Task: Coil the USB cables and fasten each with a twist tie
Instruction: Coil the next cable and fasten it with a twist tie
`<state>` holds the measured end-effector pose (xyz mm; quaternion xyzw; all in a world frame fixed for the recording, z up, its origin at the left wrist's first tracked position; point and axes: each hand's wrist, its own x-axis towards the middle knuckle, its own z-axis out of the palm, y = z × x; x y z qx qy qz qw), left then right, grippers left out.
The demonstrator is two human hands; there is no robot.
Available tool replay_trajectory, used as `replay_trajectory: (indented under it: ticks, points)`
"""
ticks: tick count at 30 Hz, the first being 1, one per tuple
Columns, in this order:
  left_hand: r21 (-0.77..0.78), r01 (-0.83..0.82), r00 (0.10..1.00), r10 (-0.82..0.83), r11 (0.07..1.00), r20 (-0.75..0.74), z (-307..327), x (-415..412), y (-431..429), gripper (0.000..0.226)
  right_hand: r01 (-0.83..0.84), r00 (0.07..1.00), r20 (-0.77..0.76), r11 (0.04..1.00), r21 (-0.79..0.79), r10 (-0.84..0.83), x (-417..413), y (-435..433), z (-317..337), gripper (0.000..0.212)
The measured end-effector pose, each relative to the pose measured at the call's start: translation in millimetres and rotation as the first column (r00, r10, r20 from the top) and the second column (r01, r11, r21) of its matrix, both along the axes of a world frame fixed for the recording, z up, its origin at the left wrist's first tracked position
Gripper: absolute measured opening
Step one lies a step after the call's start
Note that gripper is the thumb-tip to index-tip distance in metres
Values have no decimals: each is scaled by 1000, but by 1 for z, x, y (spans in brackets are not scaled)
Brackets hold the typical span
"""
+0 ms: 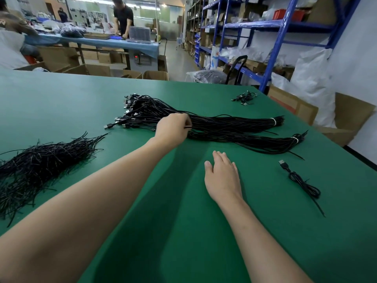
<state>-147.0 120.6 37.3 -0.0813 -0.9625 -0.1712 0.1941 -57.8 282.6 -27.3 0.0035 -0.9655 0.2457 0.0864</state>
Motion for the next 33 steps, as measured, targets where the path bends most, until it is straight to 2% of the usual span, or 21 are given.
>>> replay_trajectory:
  ticks: [2, 5, 7, 9, 11, 13, 16, 20, 26, 30, 33]
  points:
    - [87, 12, 999, -16, 996, 51, -5, 3, -14, 20, -3, 1000, 1, 1000, -7, 3, -1, 0, -1, 54]
    - [192, 193, 980, -181, 962, -80, 7, 11, -14, 19, -4, 1000, 2, 1000, -1, 4, -2, 0, -2, 55]
    - [119, 274, 951, -250, 954, -182, 22, 17, -10, 17, -6, 1000, -4, 1000, 0, 6, -2, 0, -2, 56]
    - [6, 282, 918, -267, 960, -294, 35, 24, -7, 16, -6, 1000, -7, 1000, -4, 6, -2, 1, -2, 56]
    - [-64, 225, 872, -230, 972, -431, 44, 33, -7, 17, -11, 1000, -11, 1000, 7, 11, -3, 0, -3, 56]
    - [-28, 145, 870, -141, 989, -472, 49, 45, -9, 23, -14, 1000, -11, 1000, 21, 15, -3, 0, -2, 57]
    - [7, 70, 933, -63, 998, -355, 46, 58, -18, 31, -13, 1000, -13, 1000, 11, 13, -3, 0, -3, 59]
    - [109, 97, 977, -73, 989, -201, 31, 85, -34, 29, 23, 1000, -18, 998, 58, -22, -15, 8, -1, 62]
    - [275, 63, 992, -31, 959, -122, 6, 123, -45, 24, 243, 965, 58, 953, 183, -257, -68, 55, 8, 72]
    - [411, 44, 999, -29, 911, -43, -12, 134, -48, 25, 257, 940, 145, 921, 293, -308, -94, 65, 8, 85]
    - [414, 16, 1000, -9, 910, -17, -18, 134, -56, 25, 230, 934, 199, 924, 305, -298, -105, 72, 8, 91]
